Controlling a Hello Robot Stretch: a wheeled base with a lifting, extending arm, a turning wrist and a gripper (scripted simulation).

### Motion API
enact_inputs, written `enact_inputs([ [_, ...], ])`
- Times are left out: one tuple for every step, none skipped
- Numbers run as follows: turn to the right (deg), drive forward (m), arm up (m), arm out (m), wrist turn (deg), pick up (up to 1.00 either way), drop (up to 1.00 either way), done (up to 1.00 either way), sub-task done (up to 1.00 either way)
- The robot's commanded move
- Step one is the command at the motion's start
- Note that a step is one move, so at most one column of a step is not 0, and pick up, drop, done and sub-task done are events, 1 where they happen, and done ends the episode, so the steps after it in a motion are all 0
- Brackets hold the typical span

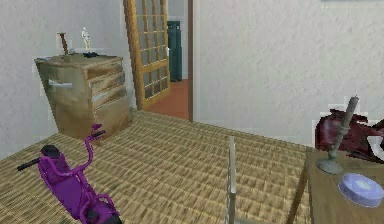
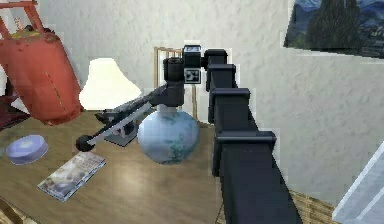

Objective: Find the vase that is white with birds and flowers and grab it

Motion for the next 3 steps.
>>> enact_inputs([
  [0.0,0.00,0.00,0.00,45.0,0.00,0.00,0.00,0.00],
  [0.0,0.00,0.00,0.00,27.0,0.00,0.00,0.00,0.00],
  [0.0,0.00,-0.28,0.00,0.0,0.00,0.00,0.00,0.00],
])
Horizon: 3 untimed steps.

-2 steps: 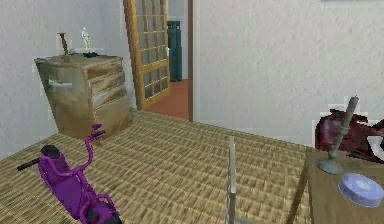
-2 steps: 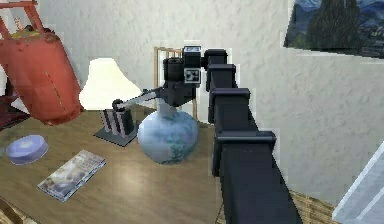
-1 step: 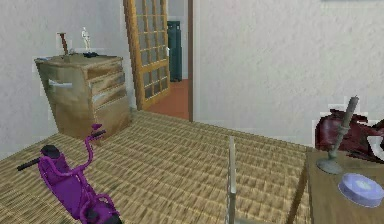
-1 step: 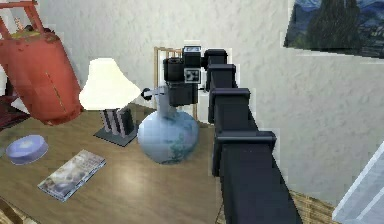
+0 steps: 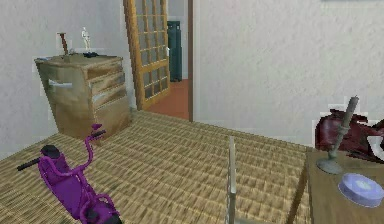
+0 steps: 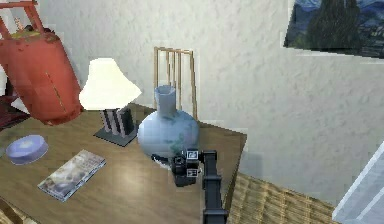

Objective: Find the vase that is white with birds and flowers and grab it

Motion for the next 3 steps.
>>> enact_inputs([
  [0.0,0.00,0.00,0.00,0.0,1.00,0.00,0.00,0.00],
  [0.0,0.00,0.10,0.00,0.0,0.00,0.00,0.00,0.00],
  [0.0,0.00,0.00,0.00,0.0,0.00,0.00,1.00,0.00],
])
